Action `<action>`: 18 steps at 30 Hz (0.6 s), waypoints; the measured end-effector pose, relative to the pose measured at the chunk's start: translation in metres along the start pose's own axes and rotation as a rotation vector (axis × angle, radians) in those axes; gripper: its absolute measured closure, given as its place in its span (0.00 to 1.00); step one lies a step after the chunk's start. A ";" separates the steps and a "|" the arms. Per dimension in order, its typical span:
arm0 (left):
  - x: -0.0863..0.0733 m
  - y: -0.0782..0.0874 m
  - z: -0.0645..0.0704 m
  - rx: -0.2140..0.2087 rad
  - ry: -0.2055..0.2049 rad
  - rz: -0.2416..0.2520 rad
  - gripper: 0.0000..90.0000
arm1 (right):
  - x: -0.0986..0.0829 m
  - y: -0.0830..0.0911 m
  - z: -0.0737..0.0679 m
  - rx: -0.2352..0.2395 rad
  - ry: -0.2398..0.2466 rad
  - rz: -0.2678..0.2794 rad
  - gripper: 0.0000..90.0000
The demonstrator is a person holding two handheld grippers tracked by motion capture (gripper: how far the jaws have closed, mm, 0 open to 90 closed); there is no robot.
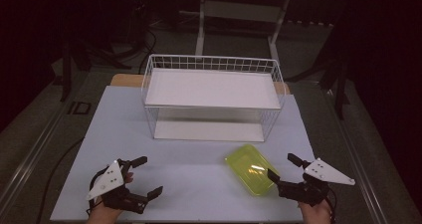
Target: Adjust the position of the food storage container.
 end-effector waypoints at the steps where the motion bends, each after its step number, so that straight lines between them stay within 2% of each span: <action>1: 0.000 0.000 0.001 -0.004 0.003 0.000 0.02 | 0.001 0.000 0.000 -0.008 0.003 0.003 0.14; 2: 0.000 0.000 0.001 -0.005 0.002 0.001 0.02 | 0.001 -0.001 0.000 -0.018 -0.001 -0.006 0.14; 4: 0.002 0.000 0.002 -0.002 -0.004 0.004 0.02 | 0.001 -0.001 -0.003 0.015 -0.022 -0.003 0.14; 10: 0.003 0.000 0.005 -0.004 -0.014 0.013 0.02 | 0.006 -0.001 -0.011 0.053 -0.001 -0.018 0.19; 11: 0.004 0.000 0.005 -0.009 -0.013 0.014 0.02 | 0.006 -0.001 -0.013 0.066 -0.005 -0.025 0.22; 12: 0.004 0.001 0.005 -0.011 -0.015 0.014 0.02 | 0.000 0.003 -0.016 0.097 -0.015 -0.048 0.31; 13: 0.004 0.001 0.006 -0.012 -0.014 0.015 0.02 | -0.002 0.004 -0.016 0.104 -0.014 -0.057 0.37; 14: 0.004 0.001 0.006 -0.012 -0.014 0.015 0.02 | -0.002 0.004 -0.016 0.104 -0.014 -0.057 0.37; 16: 0.004 0.001 0.006 -0.014 -0.011 0.019 0.02 | -0.010 0.009 -0.017 0.102 0.026 -0.092 0.48; 17: 0.005 0.001 0.006 -0.017 -0.008 0.020 0.02 | -0.018 0.012 -0.018 0.077 0.064 -0.131 0.53; 18: 0.005 0.001 0.006 -0.017 -0.008 0.020 0.02 | -0.018 0.012 -0.018 0.077 0.064 -0.131 0.53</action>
Point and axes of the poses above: each handheld gripper's, and its own axes: y roughly backward along the jaws, x roughly out of its top, z roughly to its right, the point moved 8 cm from there along -y, roughly forward along the jaws, and after that the axes turned 6 degrees about y, right-handed, at the moved point
